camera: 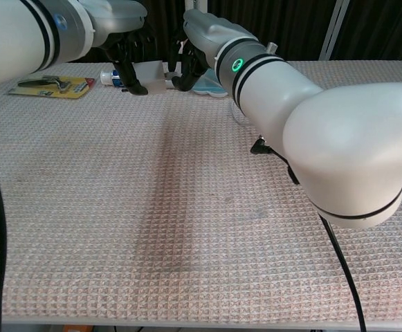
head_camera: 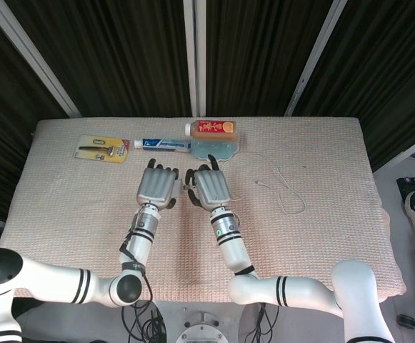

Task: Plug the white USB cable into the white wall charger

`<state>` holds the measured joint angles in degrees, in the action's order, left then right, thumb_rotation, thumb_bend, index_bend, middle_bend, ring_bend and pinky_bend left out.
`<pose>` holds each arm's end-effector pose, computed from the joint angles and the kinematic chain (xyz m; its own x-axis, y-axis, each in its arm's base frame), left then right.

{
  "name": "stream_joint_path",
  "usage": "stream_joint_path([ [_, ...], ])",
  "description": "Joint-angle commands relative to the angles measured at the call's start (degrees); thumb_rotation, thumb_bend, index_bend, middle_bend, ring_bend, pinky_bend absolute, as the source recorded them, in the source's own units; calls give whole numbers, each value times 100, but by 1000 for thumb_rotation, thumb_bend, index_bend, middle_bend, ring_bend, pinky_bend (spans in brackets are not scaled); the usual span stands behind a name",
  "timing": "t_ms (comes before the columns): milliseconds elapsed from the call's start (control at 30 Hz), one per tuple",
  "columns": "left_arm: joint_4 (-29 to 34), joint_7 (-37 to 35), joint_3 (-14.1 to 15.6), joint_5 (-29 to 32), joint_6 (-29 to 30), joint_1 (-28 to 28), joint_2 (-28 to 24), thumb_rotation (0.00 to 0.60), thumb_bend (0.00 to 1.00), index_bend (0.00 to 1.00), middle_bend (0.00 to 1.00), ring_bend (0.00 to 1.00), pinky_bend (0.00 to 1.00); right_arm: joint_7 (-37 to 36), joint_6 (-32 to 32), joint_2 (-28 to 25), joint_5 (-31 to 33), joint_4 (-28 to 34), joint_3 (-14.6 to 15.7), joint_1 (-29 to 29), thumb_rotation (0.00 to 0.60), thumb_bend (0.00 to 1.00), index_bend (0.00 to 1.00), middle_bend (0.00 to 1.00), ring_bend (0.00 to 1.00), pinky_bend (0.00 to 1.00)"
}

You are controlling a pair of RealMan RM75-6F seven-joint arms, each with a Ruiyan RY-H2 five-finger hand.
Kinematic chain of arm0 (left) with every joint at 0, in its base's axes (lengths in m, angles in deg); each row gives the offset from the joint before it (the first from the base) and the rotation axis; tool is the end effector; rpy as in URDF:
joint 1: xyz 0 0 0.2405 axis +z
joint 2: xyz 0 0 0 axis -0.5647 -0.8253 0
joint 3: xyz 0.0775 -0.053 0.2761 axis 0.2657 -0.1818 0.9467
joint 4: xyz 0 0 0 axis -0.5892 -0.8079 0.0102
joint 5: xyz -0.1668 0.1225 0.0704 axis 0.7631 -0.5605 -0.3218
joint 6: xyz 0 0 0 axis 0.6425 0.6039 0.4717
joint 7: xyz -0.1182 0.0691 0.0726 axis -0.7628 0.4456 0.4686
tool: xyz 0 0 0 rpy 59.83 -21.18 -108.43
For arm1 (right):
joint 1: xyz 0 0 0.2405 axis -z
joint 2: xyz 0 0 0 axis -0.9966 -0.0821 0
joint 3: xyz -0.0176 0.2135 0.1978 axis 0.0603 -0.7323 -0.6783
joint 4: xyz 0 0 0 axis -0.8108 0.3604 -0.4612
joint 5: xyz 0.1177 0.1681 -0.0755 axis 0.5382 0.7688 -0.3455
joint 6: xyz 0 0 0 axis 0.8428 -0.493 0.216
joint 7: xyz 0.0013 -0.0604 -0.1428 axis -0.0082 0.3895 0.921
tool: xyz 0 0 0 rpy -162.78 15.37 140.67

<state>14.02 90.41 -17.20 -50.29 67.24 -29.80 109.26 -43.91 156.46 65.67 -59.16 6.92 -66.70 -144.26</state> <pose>-0.0346 0.3911 -0.0088 0.5533 0.2296 0.8007 0.8319 -0.1998 -0.5177 0.0008 -0.3967 -0.0976 0.1778 -0.1820 0.9671 -0.9600 -0.2480 0.1299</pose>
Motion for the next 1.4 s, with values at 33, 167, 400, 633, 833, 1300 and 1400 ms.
stream_joint_path([
  [33, -8, -12, -10, 0, -3, -3, 8, 600, 209, 488, 485, 281, 143, -34, -5, 21, 5, -33, -2, -7, 600, 395, 642, 526, 293, 15],
  [167, -46, 5, -16, 19, -6, -23, 30, 600, 210, 487, 485, 281, 143, -91, -35, 70, 35, -89, -12, -24, 600, 395, 642, 526, 293, 15],
  [400, -99, 9, -24, 58, -40, -45, 69, 600, 209, 488, 485, 281, 144, -136, -38, 126, 23, -152, -13, -53, 600, 395, 642, 526, 293, 15],
  [633, -104, -22, -19, 55, -61, -32, 58, 600, 209, 488, 485, 281, 144, -172, -46, 123, -7, -149, 17, -38, 600, 341, 591, 509, 288, 12],
  [833, -95, -192, 53, -37, -150, 86, -19, 600, 209, 487, 480, 281, 146, -221, 76, -102, -117, 187, 156, 178, 600, 35, 219, 345, 155, 0],
  [1300, -336, -1007, 671, -543, -898, 638, -192, 600, 206, 448, 454, 271, 153, -218, 630, -1537, -759, 1617, 930, 1220, 600, 0, 100, 296, 121, 0],
  [1400, -626, -1183, 804, -539, -1176, 725, -94, 600, 195, 393, 406, 219, 154, -221, 703, -1916, -893, 1816, 1118, 1451, 600, 0, 100, 296, 121, 0],
])
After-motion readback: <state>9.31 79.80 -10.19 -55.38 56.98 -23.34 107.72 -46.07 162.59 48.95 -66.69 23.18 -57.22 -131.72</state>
